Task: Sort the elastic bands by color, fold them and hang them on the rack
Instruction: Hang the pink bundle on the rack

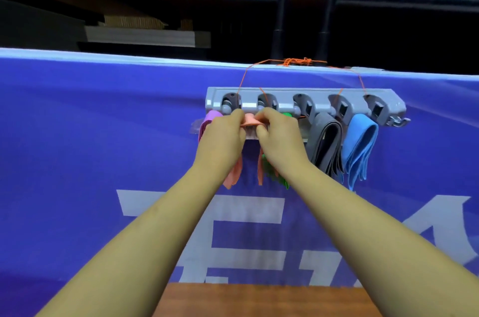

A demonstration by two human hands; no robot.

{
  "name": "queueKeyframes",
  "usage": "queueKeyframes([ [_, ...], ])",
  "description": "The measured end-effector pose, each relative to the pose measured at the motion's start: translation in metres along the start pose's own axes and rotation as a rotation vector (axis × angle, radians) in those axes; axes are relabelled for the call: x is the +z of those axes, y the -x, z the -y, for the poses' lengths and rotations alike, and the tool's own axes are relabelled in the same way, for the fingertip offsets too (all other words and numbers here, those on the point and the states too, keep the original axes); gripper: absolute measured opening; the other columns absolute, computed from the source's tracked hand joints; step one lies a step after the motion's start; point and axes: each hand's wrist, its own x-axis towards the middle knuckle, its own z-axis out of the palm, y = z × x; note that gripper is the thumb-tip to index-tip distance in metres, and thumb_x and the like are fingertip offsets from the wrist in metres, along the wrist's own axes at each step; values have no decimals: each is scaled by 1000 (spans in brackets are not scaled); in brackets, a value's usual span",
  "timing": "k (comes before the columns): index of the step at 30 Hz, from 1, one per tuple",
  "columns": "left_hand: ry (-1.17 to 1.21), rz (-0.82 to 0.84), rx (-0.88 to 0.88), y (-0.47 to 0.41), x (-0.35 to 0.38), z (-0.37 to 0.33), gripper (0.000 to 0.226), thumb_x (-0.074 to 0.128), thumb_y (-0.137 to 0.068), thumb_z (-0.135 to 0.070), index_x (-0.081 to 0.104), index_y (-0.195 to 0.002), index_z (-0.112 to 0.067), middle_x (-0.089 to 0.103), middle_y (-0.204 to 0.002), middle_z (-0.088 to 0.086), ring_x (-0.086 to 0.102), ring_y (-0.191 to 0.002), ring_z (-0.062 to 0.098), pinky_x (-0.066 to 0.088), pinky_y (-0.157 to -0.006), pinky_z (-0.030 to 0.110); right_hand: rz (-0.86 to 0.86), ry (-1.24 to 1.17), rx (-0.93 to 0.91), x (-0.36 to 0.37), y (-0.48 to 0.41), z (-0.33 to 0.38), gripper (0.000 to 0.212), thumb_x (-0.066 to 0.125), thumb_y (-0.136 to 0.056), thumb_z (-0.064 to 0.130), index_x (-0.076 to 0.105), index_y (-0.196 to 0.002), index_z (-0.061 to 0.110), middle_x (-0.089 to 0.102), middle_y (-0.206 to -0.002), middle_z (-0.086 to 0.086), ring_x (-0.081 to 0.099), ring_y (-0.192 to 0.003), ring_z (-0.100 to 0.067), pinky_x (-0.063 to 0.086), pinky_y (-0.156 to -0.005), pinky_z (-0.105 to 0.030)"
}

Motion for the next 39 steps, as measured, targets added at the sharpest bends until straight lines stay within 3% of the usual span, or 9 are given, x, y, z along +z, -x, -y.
queueKeyframes([
  [2, 68, -21, -6, 2, 3, 3, 14, 50, -89, -8, 59, -99, -7, 45, -68, 2, 55, -78, 37, 44, -64, 47, 3, -15, 29, 1, 2, -2, 18, 55, -81, 6, 68, -91, 13, 72, -85, -5, 62, -86, -28, 49, -76, -41],
  [8, 199, -127, -17, -7, 10, 0, 15, 50, -90, -10, 63, -98, -12, 65, -74, 9, 57, -71, 28, 45, -66, 43, -118, -84, 35, 5, 4, 0, 26, 51, -82, 5, 65, -102, 14, 71, -92, -7, 61, -93, -29, 49, -77, -39],
  [11, 184, -129, -24, -9, 15, 5, 17, 50, -93, -12, 66, -96, -9, 66, -81, 9, 58, -79, 27, 41, -67, 37, -109, -67, 43, 7, 4, 2, 23, 53, -81, 3, 67, -97, 12, 71, -87, -8, 60, -88, -29, 47, -75, -40],
  [13, 183, -84, -19, -6, 19, 12, 20, 51, -92, -11, 66, -105, -13, 67, -88, 7, 58, -86, 25, 42, -69, 35, -84, -66, 58, 5, 6, 1, 19, 56, -82, 5, 67, -95, 12, 70, -86, -4, 61, -85, -25, 48, -75, -39],
  [17, 309, -14, 79, -3, 19, 25, 35, 55, -92, -16, 61, -125, -26, 70, -110, -4, 62, -101, 13, 50, -86, 32, -25, -71, 58, 6, 12, -7, 15, 58, -82, 12, 66, -94, 16, 70, -85, 3, 63, -82, -17, 51, -76, -38],
  [21, 361, -13, 147, -1, 22, 30, 33, 58, -95, -20, 63, -128, -17, 56, -134, -5, 48, -125, 6, 36, -108, 21, -26, -97, -20, 8, 14, -7, 19, 61, -85, 15, 66, -103, 18, 68, -94, 6, 61, -89, -12, 50, -82, -31],
  [27, 412, -86, 167, -1, 22, 28, 29, 53, -98, -12, 64, -125, -15, 65, -120, -7, 55, -111, 2, 41, -97, 13, -91, -240, -20, 13, 16, -7, 22, 58, -91, 9, 69, -108, 17, 70, -100, 3, 66, -92, -9, 53, -84, -28],
  [31, 428, -141, 132, 0, 25, 27, 28, 51, -97, -8, 67, -119, -15, 68, -119, -5, 58, -112, 5, 44, -99, 18, -138, -226, -66, 14, 13, -2, 22, 58, -92, 9, 72, -108, 13, 71, -100, 1, 64, -95, -13, 51, -86, -29],
  [39, 433, -112, 174, -1, 26, 30, 27, 56, -98, -17, 67, -123, -15, 67, -119, -2, 59, -112, 7, 45, -99, 23, -142, -312, 3, 6, 13, -3, 21, 59, -92, 7, 74, -106, 13, 72, -98, 9, 59, -90, 13, 41, -80, -3],
])
